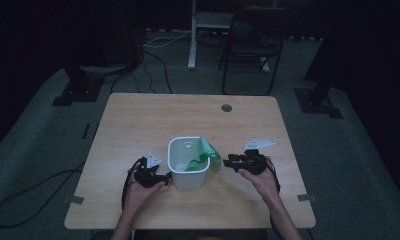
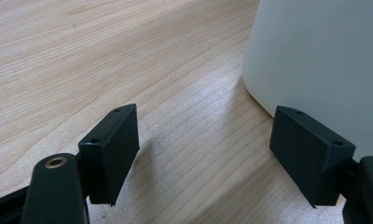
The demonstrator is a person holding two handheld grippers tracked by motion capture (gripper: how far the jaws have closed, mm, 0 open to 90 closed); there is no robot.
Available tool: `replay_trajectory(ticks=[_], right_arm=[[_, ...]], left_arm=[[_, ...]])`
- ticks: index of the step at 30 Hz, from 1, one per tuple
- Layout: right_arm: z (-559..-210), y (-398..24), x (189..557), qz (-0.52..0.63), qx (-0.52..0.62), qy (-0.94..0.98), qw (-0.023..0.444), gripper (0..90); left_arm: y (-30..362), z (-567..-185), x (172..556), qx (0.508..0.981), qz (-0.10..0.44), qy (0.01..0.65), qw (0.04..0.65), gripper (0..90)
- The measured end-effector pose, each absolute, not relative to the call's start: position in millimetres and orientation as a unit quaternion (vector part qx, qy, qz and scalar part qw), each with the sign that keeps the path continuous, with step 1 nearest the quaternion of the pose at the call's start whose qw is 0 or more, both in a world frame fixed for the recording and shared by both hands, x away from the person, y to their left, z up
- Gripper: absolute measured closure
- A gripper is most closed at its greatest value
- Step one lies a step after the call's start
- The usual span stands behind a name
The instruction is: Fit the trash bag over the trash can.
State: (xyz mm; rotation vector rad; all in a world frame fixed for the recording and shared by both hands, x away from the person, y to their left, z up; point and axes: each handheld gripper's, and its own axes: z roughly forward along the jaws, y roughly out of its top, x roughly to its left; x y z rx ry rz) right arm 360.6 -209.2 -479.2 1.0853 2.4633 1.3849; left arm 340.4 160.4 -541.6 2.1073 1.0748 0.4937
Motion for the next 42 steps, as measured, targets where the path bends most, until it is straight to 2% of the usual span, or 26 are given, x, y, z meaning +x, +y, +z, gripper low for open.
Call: replay_trajectory(ticks=[3,9,11,13,15,17,29,36,42], right_arm=[[-495.4,-197.5,363.1,0.434,0.345,0.831,0.045,54.3],[-517.2,-175.1,372.0,0.401,0.336,0.851,0.045,52.1],[-521.2,-171.1,376.0,0.400,0.339,0.850,0.049,58.6],[-521.5,-172.2,378.8,0.410,0.344,0.844,0.039,74.0],[-518.7,-176.5,379.1,0.420,0.356,0.834,0.037,84.6],[-512.8,-186.5,379.5,0.434,0.371,0.819,0.046,89.9],[-468.9,-228.0,377.0,0.491,0.406,0.767,0.075,90.0],[-465.8,-228.4,370.7,0.486,0.399,0.773,0.082,90.0],[-465.0,-230.1,371.1,0.486,0.403,0.771,0.083,90.0]], left_arm=[[160.1,-541.7,340.4,0.816,0.191,0.415,0.355,24.7],[159.0,-541.8,340.7,0.816,0.191,0.415,0.355,24.7],[158.3,-542.0,340.8,0.816,0.191,0.415,0.355,24.7],[157.0,-542.2,341.3,0.816,0.191,0.415,0.354,24.7],[154.8,-542.9,341.9,0.818,0.191,0.415,0.351,24.7],[151.4,-543.8,342.6,0.818,0.192,0.416,0.349,24.7],[143.0,-540.6,334.5,0.823,0.183,0.408,0.351,24.7],[149.4,-537.6,309.8,0.834,0.164,0.385,0.359,24.7],[139.7,-532.9,296.0,0.841,0.142,0.350,0.388,24.7]])
